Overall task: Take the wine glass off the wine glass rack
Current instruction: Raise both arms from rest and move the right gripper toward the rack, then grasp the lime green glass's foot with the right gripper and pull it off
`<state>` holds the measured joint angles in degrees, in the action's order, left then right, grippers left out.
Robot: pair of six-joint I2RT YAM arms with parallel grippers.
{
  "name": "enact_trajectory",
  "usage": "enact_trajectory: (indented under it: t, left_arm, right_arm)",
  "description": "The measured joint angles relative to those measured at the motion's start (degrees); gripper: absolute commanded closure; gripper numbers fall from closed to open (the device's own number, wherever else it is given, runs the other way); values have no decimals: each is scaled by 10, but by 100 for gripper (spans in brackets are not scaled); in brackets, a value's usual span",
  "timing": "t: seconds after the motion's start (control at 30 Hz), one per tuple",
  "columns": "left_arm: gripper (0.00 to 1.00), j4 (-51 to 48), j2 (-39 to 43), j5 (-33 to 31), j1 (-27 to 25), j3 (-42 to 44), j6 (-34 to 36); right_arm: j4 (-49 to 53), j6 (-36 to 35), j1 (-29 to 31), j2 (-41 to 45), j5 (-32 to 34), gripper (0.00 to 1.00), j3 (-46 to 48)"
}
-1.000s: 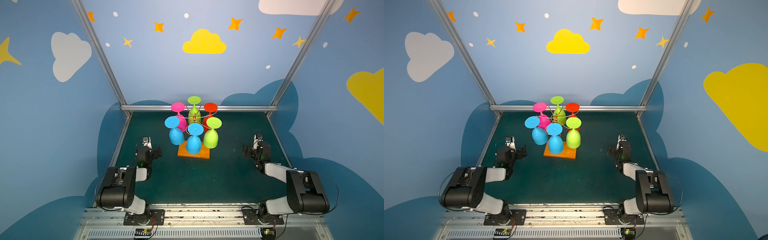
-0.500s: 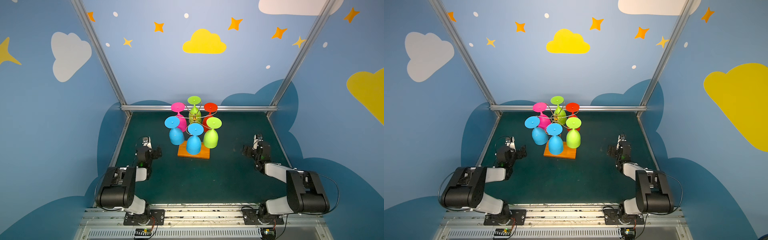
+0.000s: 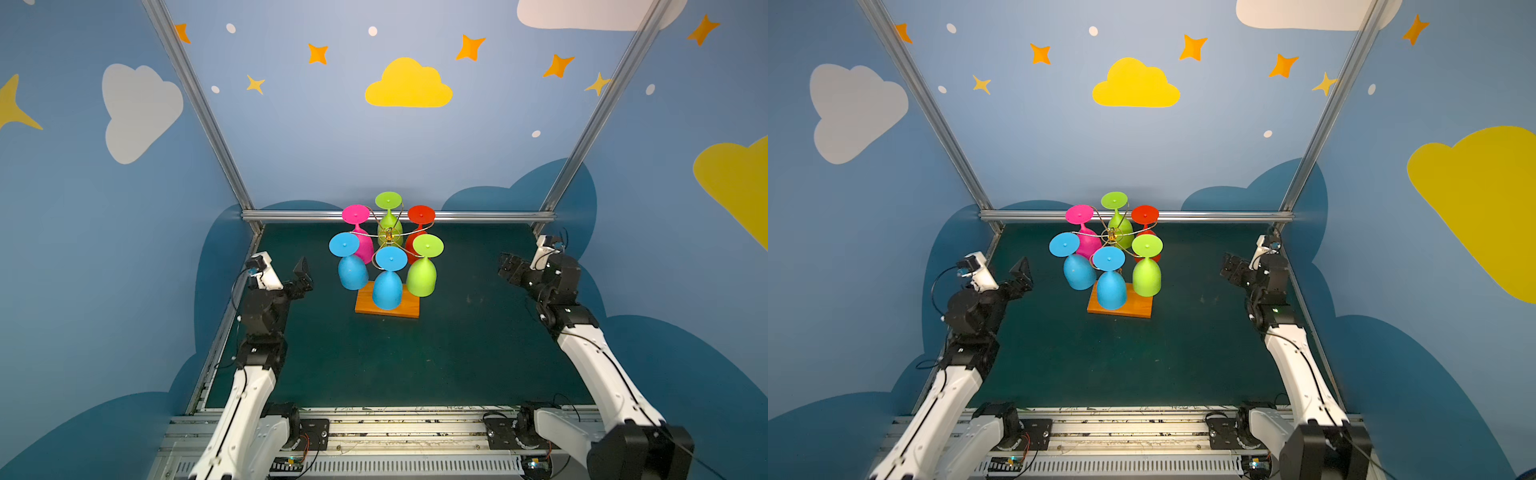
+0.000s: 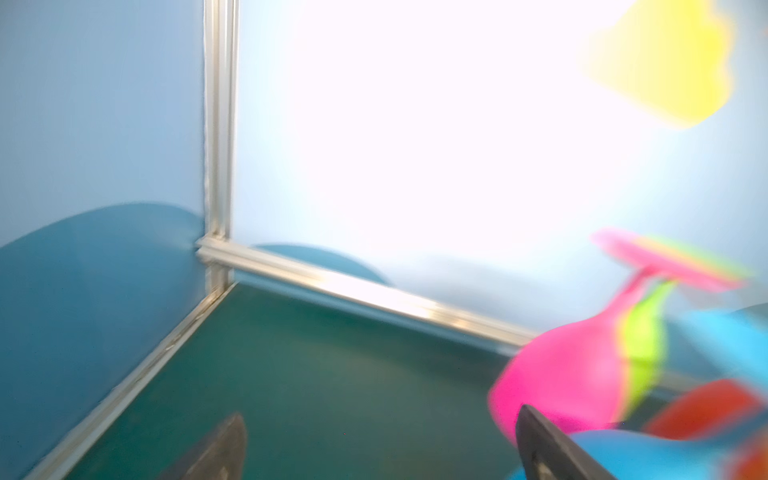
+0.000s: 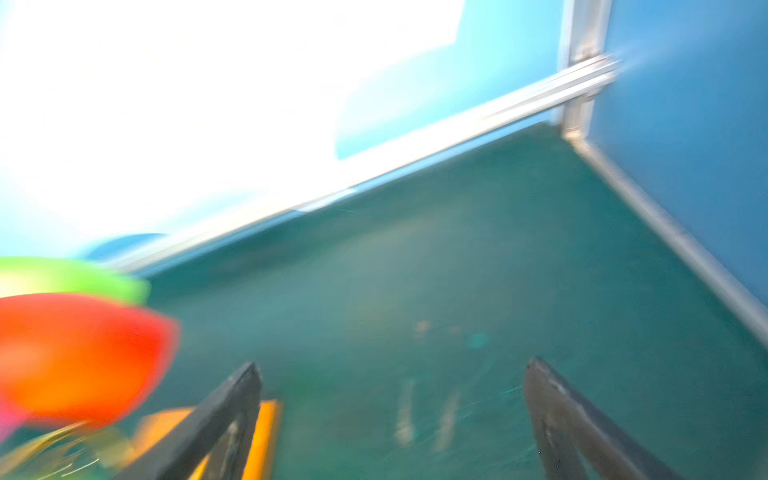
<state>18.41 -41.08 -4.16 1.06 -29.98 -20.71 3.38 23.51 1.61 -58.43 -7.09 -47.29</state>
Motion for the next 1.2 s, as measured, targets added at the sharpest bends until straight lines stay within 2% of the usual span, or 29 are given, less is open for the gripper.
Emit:
enact_trajectory:
  t: [0.1, 0.2, 0.3, 0.4, 0.53, 0.67, 0.9, 1.2]
  left_arm:
    - [0, -27, 89, 30, 0, 9, -24]
    - [0, -65, 142, 38, 0, -9, -21]
    - [0, -110, 140, 39, 1, -53, 5]
    - [0, -141, 120, 37, 1, -83, 30]
    - [0, -165, 98, 42, 4, -83, 43]
    - [0, -195, 100, 50, 21, -70, 43]
    - [0, -214, 140, 60, 28, -59, 45]
    - [0, -214, 141, 64, 33, -59, 45]
  right_arm:
    - [-16, 57, -4, 70, -72, 10, 56]
    - [-23, 104, -4, 143, -124, 18, 116]
    - [-10, 139, -3, 180, -169, 23, 110]
    - [-5, 172, 3, 184, -215, 24, 68]
    - [-16, 216, 23, 153, -275, 26, 14]
    - [-23, 244, 65, 82, -318, 26, -39]
    - [-31, 271, 131, -45, -351, 30, -104]
    - [-69, 305, 159, -133, -376, 36, -166]
